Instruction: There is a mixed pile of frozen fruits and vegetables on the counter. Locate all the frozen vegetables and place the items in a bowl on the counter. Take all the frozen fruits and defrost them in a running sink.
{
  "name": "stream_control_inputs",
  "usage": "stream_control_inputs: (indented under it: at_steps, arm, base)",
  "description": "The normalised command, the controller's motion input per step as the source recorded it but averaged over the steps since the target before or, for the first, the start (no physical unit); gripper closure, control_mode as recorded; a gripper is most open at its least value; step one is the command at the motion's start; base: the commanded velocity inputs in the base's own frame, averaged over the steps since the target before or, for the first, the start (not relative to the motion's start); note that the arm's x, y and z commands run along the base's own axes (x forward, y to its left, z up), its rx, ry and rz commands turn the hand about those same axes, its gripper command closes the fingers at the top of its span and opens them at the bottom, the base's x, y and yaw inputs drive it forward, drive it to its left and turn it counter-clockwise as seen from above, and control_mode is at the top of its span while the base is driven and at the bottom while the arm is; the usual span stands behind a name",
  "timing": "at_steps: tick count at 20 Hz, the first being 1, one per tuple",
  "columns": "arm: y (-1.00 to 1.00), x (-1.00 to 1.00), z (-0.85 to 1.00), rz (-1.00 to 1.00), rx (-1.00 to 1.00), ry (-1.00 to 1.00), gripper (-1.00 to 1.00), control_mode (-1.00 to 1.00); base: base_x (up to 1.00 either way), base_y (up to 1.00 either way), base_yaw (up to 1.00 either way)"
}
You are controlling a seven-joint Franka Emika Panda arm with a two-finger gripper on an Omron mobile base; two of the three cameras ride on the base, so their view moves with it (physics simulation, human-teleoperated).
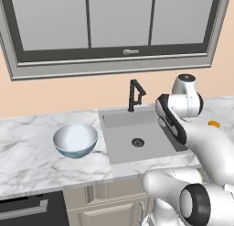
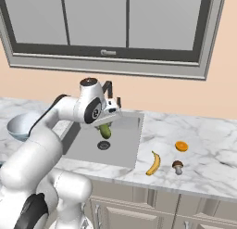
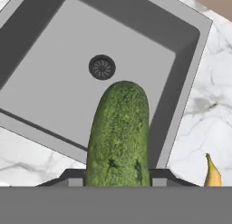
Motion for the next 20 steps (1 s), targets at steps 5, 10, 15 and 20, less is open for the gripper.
stream_control_inputs:
  at_steps: [5, 10, 15, 20]
  arm:
    - [1.00, 0.01, -0.02, 0.00, -0.10, 0.13, 1.00, -1.00]
    - [1.00, 0.00, 0.01, 0.00, -0.10, 0.15, 1.00, -1.00]
    - [0.71, 0.01, 0.15, 0.05, 0.22, 0.14, 1.00, -1.00]
    - [0.75, 0.01, 0.01, 0.15, 0.27, 0.10, 1.00, -1.00]
  base:
    - [0.00, 0.00, 0.00]
    - [0.00, 0.00, 0.00]
    - [0.00, 0.00, 0.00]
    - [0.00, 0.00, 0.00]
